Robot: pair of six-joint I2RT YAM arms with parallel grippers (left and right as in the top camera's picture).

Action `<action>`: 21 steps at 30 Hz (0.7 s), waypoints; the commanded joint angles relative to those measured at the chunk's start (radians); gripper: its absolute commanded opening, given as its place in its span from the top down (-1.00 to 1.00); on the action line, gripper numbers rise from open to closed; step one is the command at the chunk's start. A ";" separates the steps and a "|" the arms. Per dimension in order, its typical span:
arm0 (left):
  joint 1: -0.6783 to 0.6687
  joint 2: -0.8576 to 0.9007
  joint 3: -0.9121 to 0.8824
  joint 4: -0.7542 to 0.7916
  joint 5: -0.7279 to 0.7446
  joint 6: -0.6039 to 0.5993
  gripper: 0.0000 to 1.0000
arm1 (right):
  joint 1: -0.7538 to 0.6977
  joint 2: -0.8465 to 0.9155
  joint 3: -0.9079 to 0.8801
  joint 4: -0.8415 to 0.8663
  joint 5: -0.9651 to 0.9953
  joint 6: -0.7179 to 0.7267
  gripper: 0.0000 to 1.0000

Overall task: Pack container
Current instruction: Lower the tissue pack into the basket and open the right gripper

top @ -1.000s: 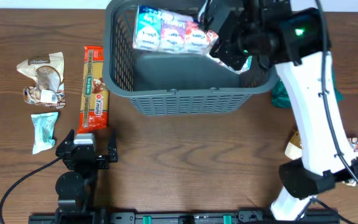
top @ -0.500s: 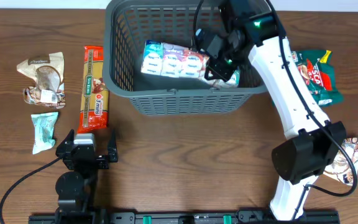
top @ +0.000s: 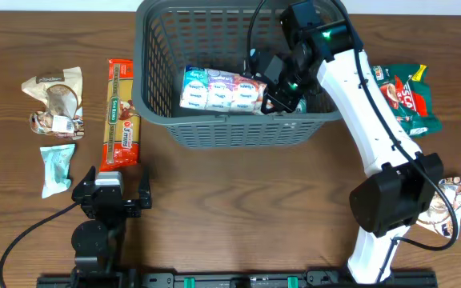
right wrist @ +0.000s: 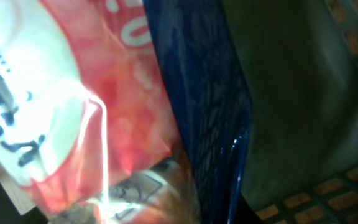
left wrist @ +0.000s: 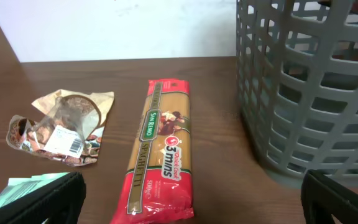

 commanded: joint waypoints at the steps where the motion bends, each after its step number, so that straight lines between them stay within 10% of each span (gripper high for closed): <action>1: -0.004 -0.007 -0.016 -0.029 -0.008 0.006 -0.97 | 0.009 -0.015 0.002 -0.020 -0.044 -0.029 0.05; 4: -0.004 -0.007 -0.016 -0.029 -0.008 0.006 -0.97 | 0.009 -0.015 0.002 -0.023 -0.044 -0.028 -0.69; 21: -0.004 -0.007 -0.016 -0.029 -0.008 0.006 -0.97 | 0.002 -0.053 0.087 0.089 0.017 0.164 -0.69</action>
